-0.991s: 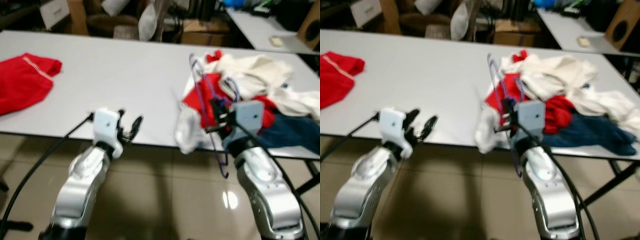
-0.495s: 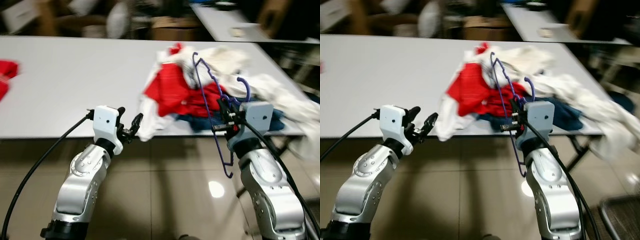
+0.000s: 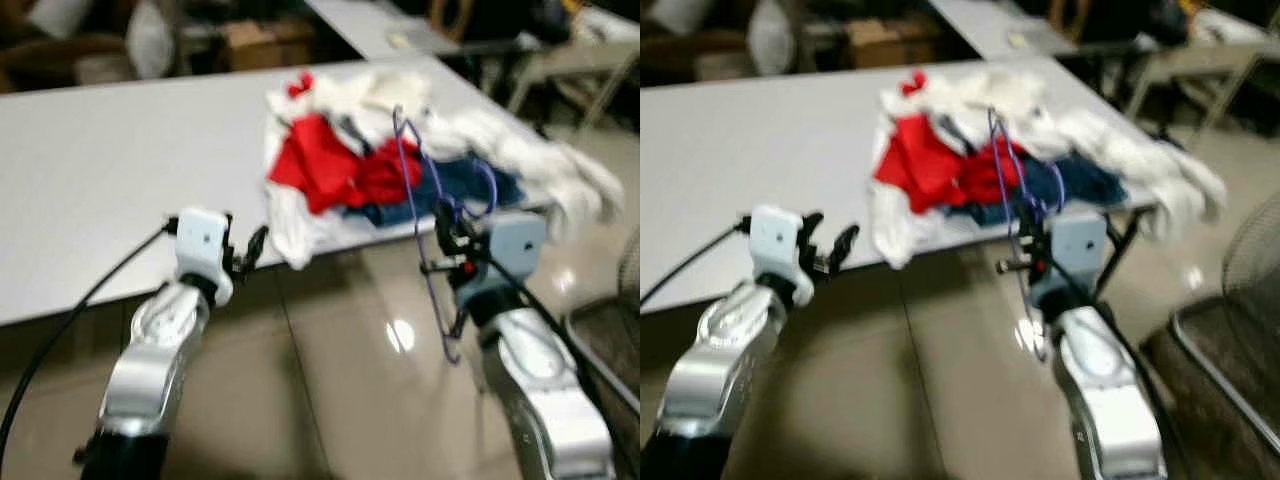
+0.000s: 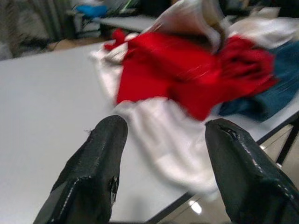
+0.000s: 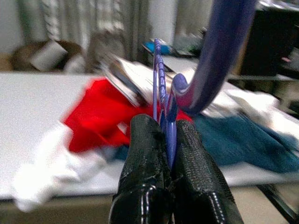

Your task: Hang hanger

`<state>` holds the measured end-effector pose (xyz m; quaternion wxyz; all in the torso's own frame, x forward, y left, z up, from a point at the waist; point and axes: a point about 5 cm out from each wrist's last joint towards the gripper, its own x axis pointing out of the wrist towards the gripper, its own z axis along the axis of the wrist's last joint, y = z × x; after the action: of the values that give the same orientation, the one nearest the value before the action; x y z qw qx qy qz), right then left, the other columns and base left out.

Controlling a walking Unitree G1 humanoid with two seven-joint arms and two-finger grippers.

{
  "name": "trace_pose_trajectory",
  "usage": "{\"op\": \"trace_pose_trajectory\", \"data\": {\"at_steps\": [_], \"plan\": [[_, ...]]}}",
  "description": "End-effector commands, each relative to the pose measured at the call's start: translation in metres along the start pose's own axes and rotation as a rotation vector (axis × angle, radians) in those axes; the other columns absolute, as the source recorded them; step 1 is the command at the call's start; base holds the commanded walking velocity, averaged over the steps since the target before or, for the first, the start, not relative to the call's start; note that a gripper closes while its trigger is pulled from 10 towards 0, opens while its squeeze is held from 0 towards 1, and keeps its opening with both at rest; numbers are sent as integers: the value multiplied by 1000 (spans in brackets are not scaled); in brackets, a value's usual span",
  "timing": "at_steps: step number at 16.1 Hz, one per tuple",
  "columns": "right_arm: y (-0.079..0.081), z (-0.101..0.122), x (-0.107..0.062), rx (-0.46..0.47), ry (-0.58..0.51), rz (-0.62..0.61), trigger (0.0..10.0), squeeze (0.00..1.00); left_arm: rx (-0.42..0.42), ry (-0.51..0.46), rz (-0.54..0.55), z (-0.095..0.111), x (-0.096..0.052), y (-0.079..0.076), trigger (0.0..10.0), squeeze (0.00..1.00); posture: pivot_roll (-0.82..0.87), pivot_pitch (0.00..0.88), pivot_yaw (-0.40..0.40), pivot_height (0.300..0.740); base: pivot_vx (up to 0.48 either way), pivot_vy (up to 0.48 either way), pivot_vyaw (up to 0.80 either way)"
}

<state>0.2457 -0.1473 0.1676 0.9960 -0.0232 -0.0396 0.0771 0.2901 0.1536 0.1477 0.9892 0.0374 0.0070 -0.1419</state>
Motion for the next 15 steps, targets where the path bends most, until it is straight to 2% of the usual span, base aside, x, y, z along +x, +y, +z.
{"op": "trace_pose_trajectory", "data": {"at_steps": [1, 3, 4, 6, 8, 9, 13, 15], "plan": [[-3, -8, -2, 3, 55, -1, 10000, 0, -24, 11, -14, -3, 0, -5, 10000, 0, -87, 22, 12, 740, 0, 0, 0], [-7, -16, -8, 39, 72, -36, 10000, 0, -2, 3, -37, -4, 0, -7, 10000, 0, -87, 19, 10, 740, 0, 0, 0], [-12, -16, -12, 64, 39, -92, 10000, 0, -8, -16, -45, -4, 0, -8, 10000, 0, -83, 19, 9, 740, 0, 0, 0], [-19, -19, -17, 92, 33, -115, 10000, 0, 12, -20, -75, -8, -3, -11, 10000, 0, -84, 23, 9, 740, 0, 0, 0], [-24, -22, -16, 82, 53, -117, 10000, 0, -15, -6, -66, -10, -4, -12, 10000, 0, -81, 25, 4, 740, 249, 0, -800], [-26, -21, -13, 61, 61, -98, 10000, 0, -66, -5, -71, -10, -6, -15, 10000, 1000, -87, 28, 3, 740, 371, 0, 0], [-23, -18, -11, 39, 55, -34, 10000, 0, -17, -17, -34, -12, -2, -13, 10000, 1000, -103, 30, 5, 740, 353, 0, 0], [-22, -17, -13, 28, 63, 12, 10000, 0, -30, -19, 24, -12, -1, -8, 10000, 1000, -115, 37, 0, 740, 341, 0, 0]]}}
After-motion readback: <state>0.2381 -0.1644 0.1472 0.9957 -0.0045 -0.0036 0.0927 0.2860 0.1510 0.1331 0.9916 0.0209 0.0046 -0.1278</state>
